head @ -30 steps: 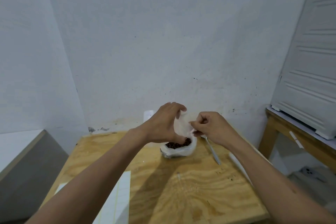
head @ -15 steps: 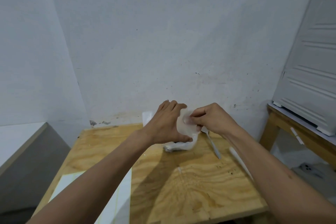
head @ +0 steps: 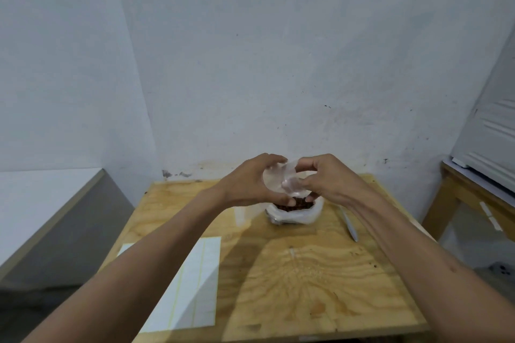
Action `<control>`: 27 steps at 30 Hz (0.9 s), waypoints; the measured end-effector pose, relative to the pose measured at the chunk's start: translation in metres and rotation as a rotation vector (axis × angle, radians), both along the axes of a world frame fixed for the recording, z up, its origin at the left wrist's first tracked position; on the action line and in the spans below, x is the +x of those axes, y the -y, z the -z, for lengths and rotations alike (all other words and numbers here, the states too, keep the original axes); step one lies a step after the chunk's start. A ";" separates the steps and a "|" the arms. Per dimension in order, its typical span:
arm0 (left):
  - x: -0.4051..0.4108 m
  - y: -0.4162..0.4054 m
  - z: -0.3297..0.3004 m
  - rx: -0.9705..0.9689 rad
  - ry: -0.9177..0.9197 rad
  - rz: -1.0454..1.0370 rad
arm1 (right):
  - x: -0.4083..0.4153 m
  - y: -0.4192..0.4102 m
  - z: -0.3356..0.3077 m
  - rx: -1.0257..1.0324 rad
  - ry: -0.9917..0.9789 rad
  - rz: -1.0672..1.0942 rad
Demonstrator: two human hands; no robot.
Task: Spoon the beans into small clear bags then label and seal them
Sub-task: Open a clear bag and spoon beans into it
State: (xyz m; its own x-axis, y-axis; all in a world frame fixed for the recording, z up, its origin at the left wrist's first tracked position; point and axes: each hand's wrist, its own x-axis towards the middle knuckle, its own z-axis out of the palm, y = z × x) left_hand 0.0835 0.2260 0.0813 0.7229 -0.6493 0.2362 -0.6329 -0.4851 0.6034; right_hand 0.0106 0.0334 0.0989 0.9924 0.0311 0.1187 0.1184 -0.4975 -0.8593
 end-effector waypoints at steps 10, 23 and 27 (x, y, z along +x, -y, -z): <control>-0.003 -0.003 0.005 -0.014 0.112 -0.022 | 0.007 -0.018 0.008 -0.005 0.062 -0.037; 0.013 0.016 0.017 0.123 0.251 -0.035 | 0.006 -0.003 0.024 0.195 0.137 0.194; 0.024 0.011 0.021 0.195 0.247 -0.117 | 0.004 0.042 0.025 0.066 0.130 0.373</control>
State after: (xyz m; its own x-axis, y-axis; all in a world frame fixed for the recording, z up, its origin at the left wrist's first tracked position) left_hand 0.1075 0.2147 0.0603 0.7317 -0.6155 0.2930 -0.6816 -0.6547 0.3269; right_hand 0.0144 -0.0086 0.0735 0.9105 -0.3408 0.2341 0.0502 -0.4709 -0.8808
